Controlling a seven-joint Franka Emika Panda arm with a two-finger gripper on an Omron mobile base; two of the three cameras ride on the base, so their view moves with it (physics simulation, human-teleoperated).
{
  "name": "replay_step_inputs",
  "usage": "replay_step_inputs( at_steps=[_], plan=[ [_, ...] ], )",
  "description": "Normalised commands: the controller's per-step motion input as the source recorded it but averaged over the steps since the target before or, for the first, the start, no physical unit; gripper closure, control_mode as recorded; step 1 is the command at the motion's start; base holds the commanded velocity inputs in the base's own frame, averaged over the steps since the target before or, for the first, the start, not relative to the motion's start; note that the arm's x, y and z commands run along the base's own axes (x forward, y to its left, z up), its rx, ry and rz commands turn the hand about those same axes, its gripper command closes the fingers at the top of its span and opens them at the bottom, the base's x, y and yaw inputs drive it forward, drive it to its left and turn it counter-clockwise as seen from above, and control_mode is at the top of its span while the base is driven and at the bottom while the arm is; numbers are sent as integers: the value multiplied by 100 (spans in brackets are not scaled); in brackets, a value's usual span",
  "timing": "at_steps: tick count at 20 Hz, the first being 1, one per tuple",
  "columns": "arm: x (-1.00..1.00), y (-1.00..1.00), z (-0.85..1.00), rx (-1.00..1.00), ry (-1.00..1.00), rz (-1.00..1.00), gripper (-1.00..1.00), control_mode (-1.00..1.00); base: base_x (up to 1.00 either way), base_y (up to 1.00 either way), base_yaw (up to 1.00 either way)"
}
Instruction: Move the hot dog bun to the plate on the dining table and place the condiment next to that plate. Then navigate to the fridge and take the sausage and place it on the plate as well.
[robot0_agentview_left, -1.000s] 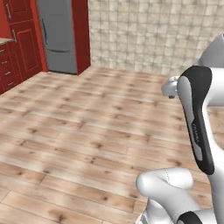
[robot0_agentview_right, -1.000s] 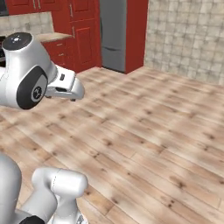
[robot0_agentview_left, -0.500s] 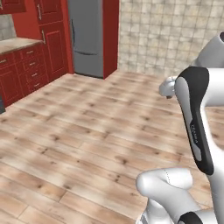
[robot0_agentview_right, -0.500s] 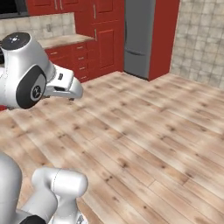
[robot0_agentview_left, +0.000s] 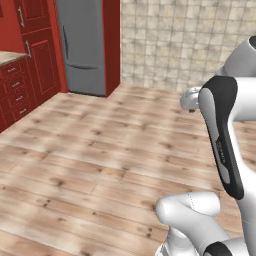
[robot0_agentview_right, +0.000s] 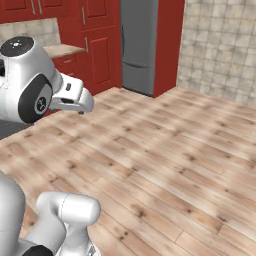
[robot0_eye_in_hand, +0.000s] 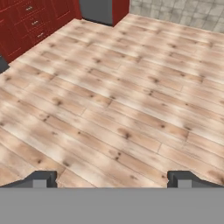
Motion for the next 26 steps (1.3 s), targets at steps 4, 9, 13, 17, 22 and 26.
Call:
replay_step_inputs(
  at_steps=[4, 9, 13, 17, 22, 26],
  plan=[
    [0, 0, 0, 0, 0, 0, -100, 100, 100, 85, -29],
    [0, 0, 0, 0, 0, 0, -100, 100, 100, 94, -25],
    [0, 0, 0, 0, 0, 0, -100, 100, 100, 100, -26],
    [0, 0, 0, 0, 0, 0, -100, 100, 100, 99, -26],
    [0, 0, 0, 0, 0, 0, -100, 100, 100, 99, -27],
    [0, 0, 0, 0, 0, 0, -100, 100, 100, 100, -27]
  ],
)
